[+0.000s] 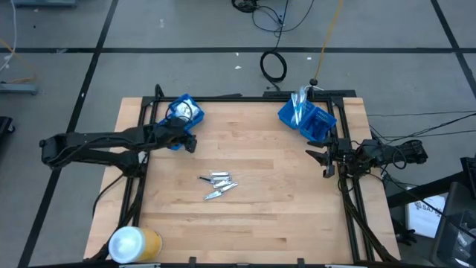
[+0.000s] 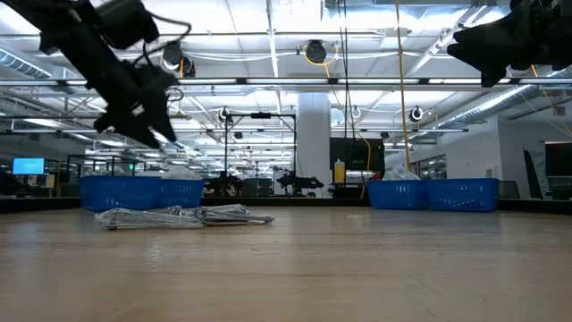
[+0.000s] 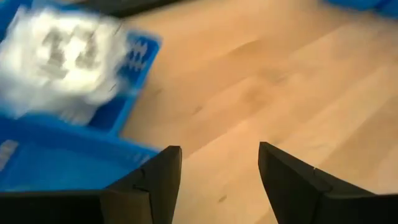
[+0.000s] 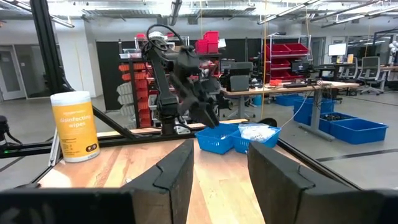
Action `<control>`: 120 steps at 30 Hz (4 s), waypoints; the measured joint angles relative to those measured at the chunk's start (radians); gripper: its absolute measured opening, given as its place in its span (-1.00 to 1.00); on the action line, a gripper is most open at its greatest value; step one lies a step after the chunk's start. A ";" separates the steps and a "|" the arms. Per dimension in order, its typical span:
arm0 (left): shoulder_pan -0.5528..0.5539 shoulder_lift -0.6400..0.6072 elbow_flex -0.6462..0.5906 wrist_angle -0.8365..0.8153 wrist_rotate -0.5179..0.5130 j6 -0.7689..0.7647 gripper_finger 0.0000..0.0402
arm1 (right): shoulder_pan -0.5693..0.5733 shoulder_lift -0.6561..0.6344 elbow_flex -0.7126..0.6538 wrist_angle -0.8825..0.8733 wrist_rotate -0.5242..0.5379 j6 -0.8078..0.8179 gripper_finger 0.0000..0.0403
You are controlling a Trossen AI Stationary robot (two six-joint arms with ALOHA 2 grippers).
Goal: Pick & Place Travel size toiletries
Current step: Put the silver nail cutter into the left blue basket
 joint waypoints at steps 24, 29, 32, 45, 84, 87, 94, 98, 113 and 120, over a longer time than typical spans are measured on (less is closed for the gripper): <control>-0.561 0.240 0.001 0.290 0.138 0.344 -0.17 | 0.000 0.000 0.000 0.000 -0.001 0.000 -0.31; -0.583 0.359 0.001 0.301 0.091 0.349 -0.18 | 0.000 0.000 0.000 -0.001 -0.001 0.000 -0.31; -0.580 0.419 0.001 0.308 0.081 0.342 -0.18 | 0.000 0.000 0.000 0.000 -0.001 0.000 -0.31; -0.572 0.561 0.001 0.353 0.085 0.342 -0.24 | 0.000 0.000 0.000 0.000 -0.001 0.001 -0.31; -0.530 0.152 -0.001 0.289 -0.217 0.256 -0.86 | 0.000 0.000 0.000 -0.008 0.000 0.003 -0.31; -0.523 0.062 0.000 0.248 -0.393 0.213 -0.83 | 0.000 0.000 0.000 -0.008 0.000 0.002 -0.31; -0.438 -0.068 0.000 -0.039 -0.562 -0.020 -0.90 | 0.000 0.000 0.000 -0.009 0.000 0.002 -0.31; -0.368 -0.075 0.000 -0.214 -0.620 -0.217 -0.89 | 0.000 0.000 0.000 -0.010 0.000 0.001 -0.31; -0.112 0.047 0.000 -0.380 -0.590 -0.500 -0.82 | 0.000 0.000 0.000 -0.010 0.000 0.001 -0.31; -0.059 0.155 0.000 -0.376 -0.531 -0.500 -0.85 | 0.000 0.000 0.000 -0.011 0.000 0.001 -0.31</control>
